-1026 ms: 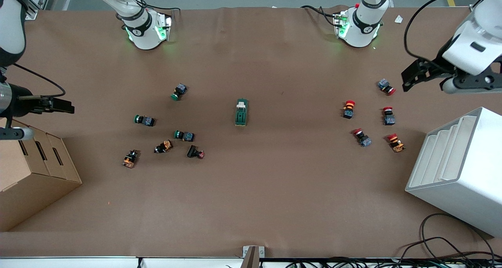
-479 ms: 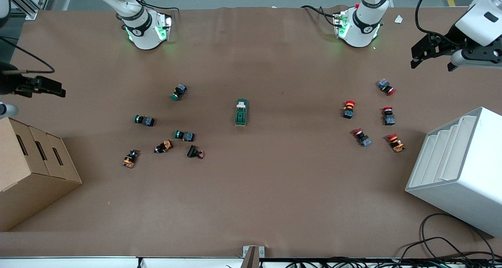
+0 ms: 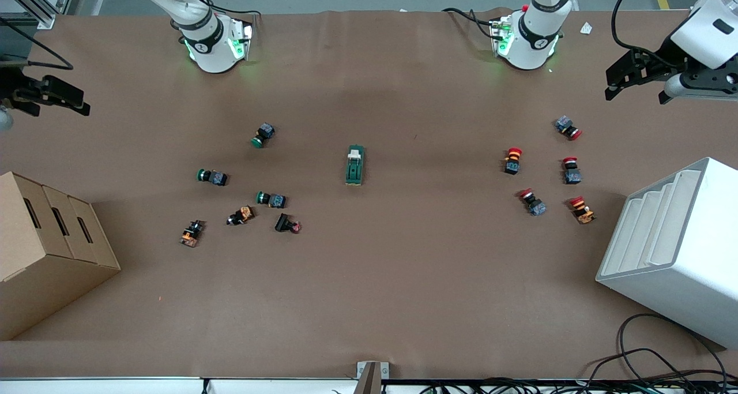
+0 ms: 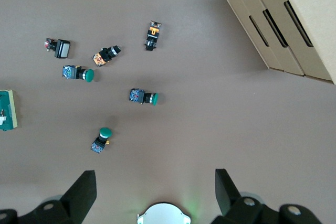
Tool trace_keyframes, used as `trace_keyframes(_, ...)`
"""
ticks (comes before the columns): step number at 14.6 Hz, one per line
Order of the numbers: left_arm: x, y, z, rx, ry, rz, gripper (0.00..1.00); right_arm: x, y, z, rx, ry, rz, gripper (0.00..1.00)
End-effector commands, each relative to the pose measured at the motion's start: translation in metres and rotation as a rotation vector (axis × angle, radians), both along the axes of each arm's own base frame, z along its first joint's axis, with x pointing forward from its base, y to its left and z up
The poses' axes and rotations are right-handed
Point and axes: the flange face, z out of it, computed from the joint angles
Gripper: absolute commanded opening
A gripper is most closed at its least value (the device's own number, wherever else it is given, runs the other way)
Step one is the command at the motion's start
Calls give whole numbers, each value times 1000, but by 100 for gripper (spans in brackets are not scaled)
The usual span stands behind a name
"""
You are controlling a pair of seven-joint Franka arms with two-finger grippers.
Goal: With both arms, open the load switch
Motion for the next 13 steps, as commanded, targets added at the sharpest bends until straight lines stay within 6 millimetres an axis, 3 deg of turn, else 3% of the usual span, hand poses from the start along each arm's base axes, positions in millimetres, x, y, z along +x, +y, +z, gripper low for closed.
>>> trace_keyframes(1, 0, 1, 1, 0, 8, -3, 100, -13, -3, 7, 17, -29, -11, 100)
trace_keyframes(5, 0, 2, 5, -1, -3, 10, 100, -21, -2, 19, 17, -48, -9, 100)
trace_keyframes(13, 9, 4, 13, -5, -20, -1, 100, -20, -5, 23, 35, -57, -4, 100)
